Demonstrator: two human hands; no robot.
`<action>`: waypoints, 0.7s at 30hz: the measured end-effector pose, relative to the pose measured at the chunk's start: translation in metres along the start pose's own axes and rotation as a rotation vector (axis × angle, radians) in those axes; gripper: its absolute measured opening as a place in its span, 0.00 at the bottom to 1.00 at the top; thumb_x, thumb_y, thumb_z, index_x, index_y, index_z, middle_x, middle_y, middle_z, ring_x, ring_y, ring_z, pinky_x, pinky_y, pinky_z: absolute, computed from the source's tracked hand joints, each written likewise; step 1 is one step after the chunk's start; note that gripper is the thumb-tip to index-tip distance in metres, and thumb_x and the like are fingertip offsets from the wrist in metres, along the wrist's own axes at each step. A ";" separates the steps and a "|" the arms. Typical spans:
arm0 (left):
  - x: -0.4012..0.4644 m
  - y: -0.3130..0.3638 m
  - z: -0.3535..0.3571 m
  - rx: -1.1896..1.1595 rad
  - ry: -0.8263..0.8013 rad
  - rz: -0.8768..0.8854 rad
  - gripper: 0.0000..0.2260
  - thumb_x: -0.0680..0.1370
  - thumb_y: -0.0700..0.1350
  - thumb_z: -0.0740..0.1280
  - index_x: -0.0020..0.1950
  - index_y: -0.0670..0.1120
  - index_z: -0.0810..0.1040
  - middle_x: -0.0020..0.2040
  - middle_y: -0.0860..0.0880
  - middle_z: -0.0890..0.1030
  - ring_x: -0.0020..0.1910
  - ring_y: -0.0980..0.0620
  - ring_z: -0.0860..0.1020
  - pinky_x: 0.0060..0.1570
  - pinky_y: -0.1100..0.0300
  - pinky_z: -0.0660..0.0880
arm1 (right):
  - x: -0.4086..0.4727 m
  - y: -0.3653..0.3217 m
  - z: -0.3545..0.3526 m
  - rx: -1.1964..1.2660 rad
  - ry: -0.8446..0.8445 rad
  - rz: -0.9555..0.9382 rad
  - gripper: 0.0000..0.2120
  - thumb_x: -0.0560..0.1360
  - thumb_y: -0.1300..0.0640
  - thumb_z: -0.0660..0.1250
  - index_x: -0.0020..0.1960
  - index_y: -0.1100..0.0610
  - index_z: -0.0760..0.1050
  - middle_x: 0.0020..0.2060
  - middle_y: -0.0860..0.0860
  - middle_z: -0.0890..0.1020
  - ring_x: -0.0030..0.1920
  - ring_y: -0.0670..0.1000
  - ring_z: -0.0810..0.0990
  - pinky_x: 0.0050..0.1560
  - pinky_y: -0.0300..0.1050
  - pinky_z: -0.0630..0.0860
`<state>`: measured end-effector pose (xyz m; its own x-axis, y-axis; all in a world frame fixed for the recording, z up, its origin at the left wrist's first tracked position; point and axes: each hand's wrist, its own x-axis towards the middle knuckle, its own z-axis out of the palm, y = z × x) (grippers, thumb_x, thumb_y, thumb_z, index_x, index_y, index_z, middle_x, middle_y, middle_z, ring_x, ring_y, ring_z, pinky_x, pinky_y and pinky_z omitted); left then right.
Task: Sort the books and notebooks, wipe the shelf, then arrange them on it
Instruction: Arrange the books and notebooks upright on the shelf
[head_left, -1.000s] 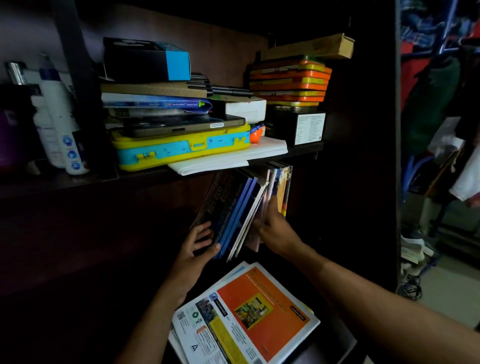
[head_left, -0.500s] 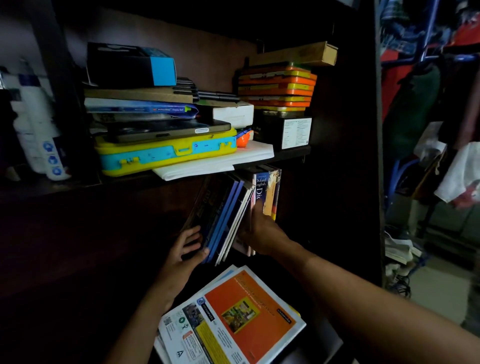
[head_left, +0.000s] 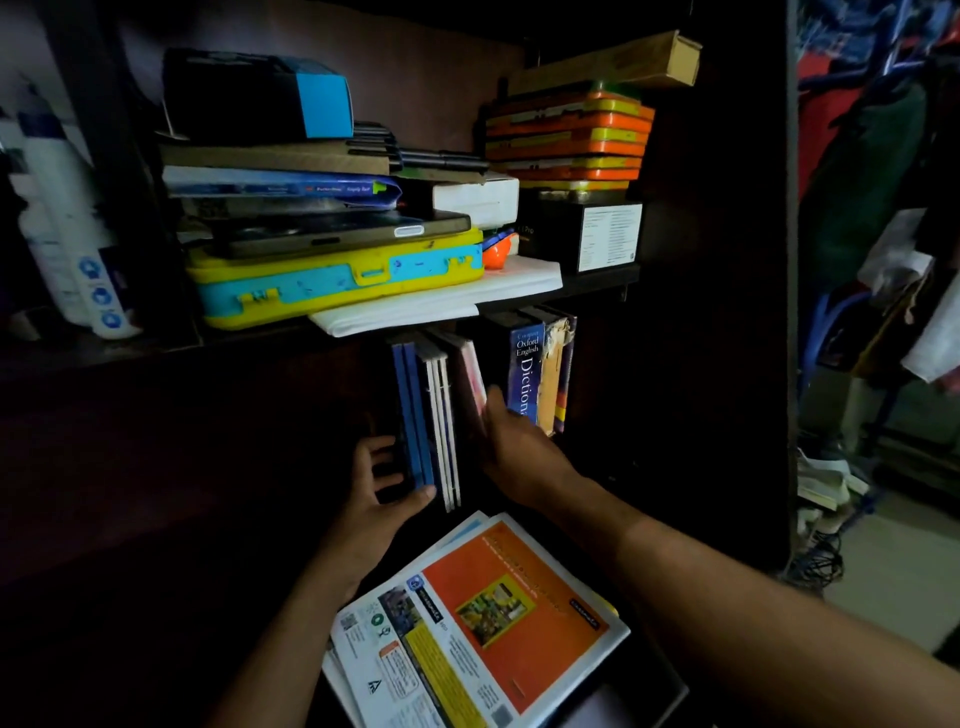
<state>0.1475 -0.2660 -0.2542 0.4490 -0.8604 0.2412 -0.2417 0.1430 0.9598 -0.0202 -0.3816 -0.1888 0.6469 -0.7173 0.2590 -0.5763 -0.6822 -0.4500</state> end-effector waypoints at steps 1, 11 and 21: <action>-0.001 0.001 0.001 -0.002 0.012 0.003 0.27 0.76 0.45 0.75 0.69 0.59 0.66 0.67 0.56 0.73 0.63 0.63 0.73 0.54 0.59 0.76 | -0.001 -0.001 0.005 -0.009 0.006 0.001 0.30 0.82 0.58 0.63 0.77 0.54 0.50 0.60 0.62 0.78 0.52 0.61 0.81 0.49 0.56 0.80; 0.003 -0.001 0.001 0.003 -0.070 0.042 0.29 0.78 0.42 0.73 0.72 0.64 0.67 0.66 0.62 0.72 0.65 0.57 0.74 0.52 0.65 0.75 | 0.003 0.022 0.015 0.232 0.141 0.181 0.11 0.85 0.53 0.56 0.63 0.53 0.58 0.44 0.54 0.81 0.39 0.54 0.82 0.39 0.56 0.81; 0.004 0.001 0.003 0.014 -0.110 0.008 0.11 0.74 0.51 0.76 0.53 0.55 0.79 0.51 0.54 0.80 0.48 0.54 0.79 0.46 0.62 0.75 | -0.014 0.045 0.020 0.503 0.237 0.202 0.14 0.80 0.50 0.69 0.60 0.48 0.66 0.46 0.46 0.80 0.43 0.44 0.80 0.34 0.31 0.72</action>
<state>0.1469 -0.2709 -0.2531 0.3502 -0.9077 0.2311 -0.2575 0.1439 0.9555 -0.0454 -0.4001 -0.2296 0.3868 -0.8775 0.2836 -0.3314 -0.4193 -0.8452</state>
